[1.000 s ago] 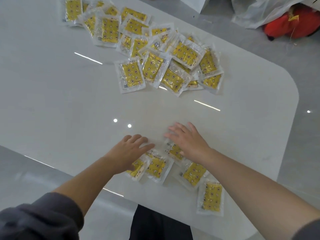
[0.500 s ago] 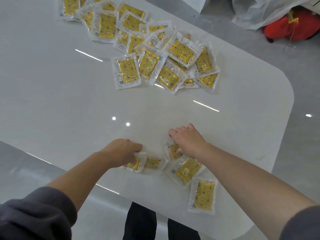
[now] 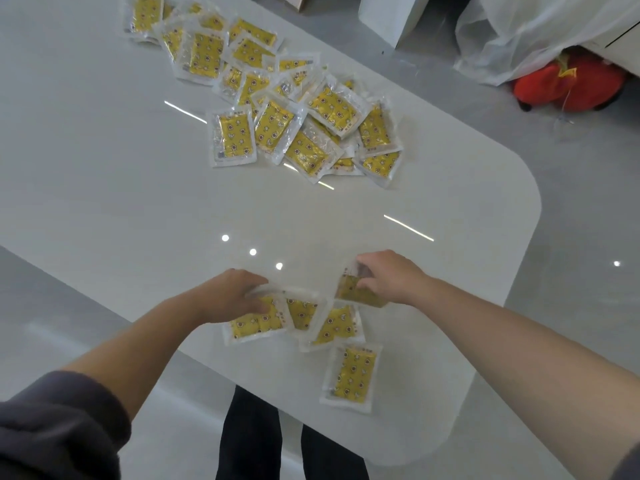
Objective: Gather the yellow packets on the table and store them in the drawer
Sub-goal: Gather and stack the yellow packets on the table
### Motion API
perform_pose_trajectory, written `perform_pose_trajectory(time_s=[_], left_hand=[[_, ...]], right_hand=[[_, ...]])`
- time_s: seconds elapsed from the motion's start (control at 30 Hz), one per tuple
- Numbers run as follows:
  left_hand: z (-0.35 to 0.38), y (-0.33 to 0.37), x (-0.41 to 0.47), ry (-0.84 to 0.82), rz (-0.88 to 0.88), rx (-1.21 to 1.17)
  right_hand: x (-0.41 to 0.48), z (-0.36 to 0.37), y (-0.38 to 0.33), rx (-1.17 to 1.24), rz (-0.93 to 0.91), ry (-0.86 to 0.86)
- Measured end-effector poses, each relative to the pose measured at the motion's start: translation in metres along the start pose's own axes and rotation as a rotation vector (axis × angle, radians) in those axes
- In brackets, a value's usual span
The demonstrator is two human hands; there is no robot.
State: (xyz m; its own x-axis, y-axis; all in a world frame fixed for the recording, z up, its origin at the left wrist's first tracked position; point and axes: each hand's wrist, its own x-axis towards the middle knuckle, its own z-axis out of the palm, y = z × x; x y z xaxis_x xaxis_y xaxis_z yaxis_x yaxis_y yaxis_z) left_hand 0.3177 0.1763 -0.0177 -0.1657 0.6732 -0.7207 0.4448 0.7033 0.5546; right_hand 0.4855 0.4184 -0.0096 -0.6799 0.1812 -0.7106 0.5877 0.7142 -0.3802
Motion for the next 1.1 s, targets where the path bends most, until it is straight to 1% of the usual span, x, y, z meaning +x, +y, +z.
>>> perform_pose_trajectory(time_s=[0.13,0.23,0.37,0.5,0.6,0.67,0.73,0.77,0.8,0.87,0.93,1.0,1.1], left_hand=[[0.003,0.023,0.003,0.206,-0.085,-0.350],[-0.002,0.039,0.011,0.332,-0.175,-0.612],[-0.021,0.052,0.032,0.400,-0.227,-0.847],[-0.063,0.069,0.063,0.425,-0.194,-1.027],[-0.108,0.085,0.091,0.502,-0.116,-1.097],[-0.135,0.088,0.111,0.549,-0.119,-1.127],[-0.150,0.085,0.124,0.536,-0.218,-1.081],[-0.149,0.081,0.126,0.513,-0.298,-1.006],[-0.144,0.076,0.126,0.496,-0.369,-0.916],[-0.119,0.064,0.118,0.479,-0.434,-0.757],[-0.087,0.055,0.106,0.461,-0.440,-0.684],[-0.057,0.048,0.093,0.425,-0.433,-0.618],[-0.015,0.047,0.072,0.384,-0.384,-0.489]], right_hand=[[-0.003,-0.006,0.016,0.340,0.161,0.153],[0.003,-0.016,0.021,0.619,0.261,0.217],[0.028,-0.033,0.022,0.876,0.353,0.272],[0.061,-0.064,0.012,1.114,0.396,0.339],[0.087,-0.101,0.000,1.395,0.333,0.429],[0.103,-0.124,-0.005,1.503,0.302,0.469],[0.110,-0.132,-0.006,1.496,0.357,0.455],[0.109,-0.128,-0.005,1.454,0.414,0.424],[0.107,-0.119,-0.003,1.389,0.473,0.386],[0.095,-0.090,0.003,1.240,0.553,0.323],[0.080,-0.058,0.008,1.117,0.544,0.278],[0.065,-0.033,0.012,1.012,0.486,0.246],[0.045,-0.008,0.018,0.896,0.421,0.223]])
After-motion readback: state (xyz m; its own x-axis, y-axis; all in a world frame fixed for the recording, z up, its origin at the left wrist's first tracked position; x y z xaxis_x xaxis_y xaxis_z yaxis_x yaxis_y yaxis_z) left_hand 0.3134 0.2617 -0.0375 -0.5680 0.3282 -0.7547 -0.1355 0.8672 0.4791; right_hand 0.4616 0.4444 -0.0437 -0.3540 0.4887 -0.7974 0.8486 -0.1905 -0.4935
